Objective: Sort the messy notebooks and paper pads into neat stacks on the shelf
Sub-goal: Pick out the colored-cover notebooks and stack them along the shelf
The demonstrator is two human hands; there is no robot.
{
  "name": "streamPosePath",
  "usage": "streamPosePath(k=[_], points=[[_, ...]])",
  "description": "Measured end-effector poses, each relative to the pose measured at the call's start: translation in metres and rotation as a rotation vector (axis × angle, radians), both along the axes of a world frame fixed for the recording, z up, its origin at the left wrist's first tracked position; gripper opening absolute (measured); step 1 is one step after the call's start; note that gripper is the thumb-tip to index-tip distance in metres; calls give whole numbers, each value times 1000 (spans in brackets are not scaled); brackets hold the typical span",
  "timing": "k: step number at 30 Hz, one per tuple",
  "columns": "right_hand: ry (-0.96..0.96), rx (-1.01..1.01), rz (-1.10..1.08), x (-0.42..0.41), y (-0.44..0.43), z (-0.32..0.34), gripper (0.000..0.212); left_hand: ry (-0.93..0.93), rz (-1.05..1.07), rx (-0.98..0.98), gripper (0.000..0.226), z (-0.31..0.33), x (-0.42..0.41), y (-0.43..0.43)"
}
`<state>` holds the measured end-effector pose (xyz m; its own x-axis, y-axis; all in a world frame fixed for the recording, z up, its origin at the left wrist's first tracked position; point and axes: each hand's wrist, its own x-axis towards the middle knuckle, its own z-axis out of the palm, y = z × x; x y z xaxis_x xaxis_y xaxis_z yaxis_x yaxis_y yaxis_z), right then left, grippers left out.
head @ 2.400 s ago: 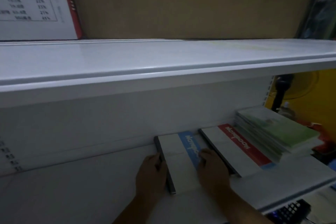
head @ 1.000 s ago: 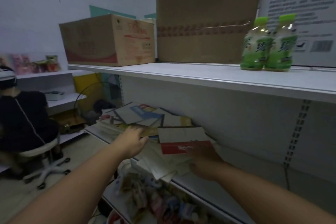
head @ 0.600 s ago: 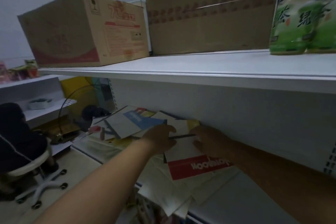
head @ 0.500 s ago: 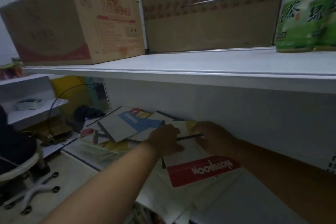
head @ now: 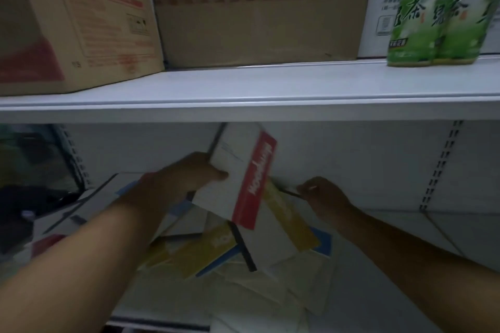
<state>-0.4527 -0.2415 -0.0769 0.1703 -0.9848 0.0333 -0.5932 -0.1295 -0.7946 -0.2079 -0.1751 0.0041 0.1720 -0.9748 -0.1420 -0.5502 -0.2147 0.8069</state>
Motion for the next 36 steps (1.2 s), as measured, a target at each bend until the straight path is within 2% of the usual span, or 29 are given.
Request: streamPosePath(k=[2, 5, 7, 9, 10, 12, 15, 16, 18, 21, 24, 26, 28, 29, 31, 32, 34, 36], points=[[242, 42, 74, 13, 20, -12, 70, 131, 15, -82, 47, 6, 22, 14], [372, 75, 67, 25, 37, -22, 96, 316, 20, -177, 37, 1, 44, 33], [345, 125, 9, 27, 39, -17, 91, 428, 40, -200, 30, -4, 59, 44], [326, 92, -26, 26, 41, -2, 65, 496, 71, -208, 31, -7, 76, 55], [281, 78, -15, 23, 44, 9, 50, 522, 93, -212, 32, -8, 86, 61], [-8, 105, 26, 19, 54, 34, 29, 547, 139, -214, 35, -10, 106, 73], [-452, 106, 34, 38, 76, 58, 26, 590, 179, -213, 33, -17, 129, 89], [-520, 96, 26, 55, 83, 58, 27, 610, 181, -212, 29, -21, 132, 94], [-520, 73, 42, 105, 98, 49, 24, 664, 190, -197, 14, -25, 130, 104], [-348, 61, 110, 181, 122, 39, 12, 683, 181, -176, 23, -32, 138, 118], [-269, 53, 211, 219, 124, 39, 27, 711, 219, -198, 29, -36, 173, 135], [-51, -126, 253, 221, 111, 33, 31, 752, 269, -224, 27, -38, 200, 145], [254, -224, 326, 219, 96, 23, 16, 769, 305, -248, 27, -42, 218, 155], [386, -218, 343, 219, 90, 17, 25, 770, 319, -252, 28, -45, 224, 160], [571, -182, 241, 221, 79, 9, 60, 759, 339, -245, 28, -51, 230, 168], [638, -188, 190, 224, 73, 7, 71, 750, 346, -244, 27, -54, 232, 172], [675, -182, 163, 229, 64, 9, 77, 735, 363, -245, 22, -57, 236, 177], [645, -137, 169, 232, 59, 17, 70, 734, 376, -245, 21, -61, 241, 179]])
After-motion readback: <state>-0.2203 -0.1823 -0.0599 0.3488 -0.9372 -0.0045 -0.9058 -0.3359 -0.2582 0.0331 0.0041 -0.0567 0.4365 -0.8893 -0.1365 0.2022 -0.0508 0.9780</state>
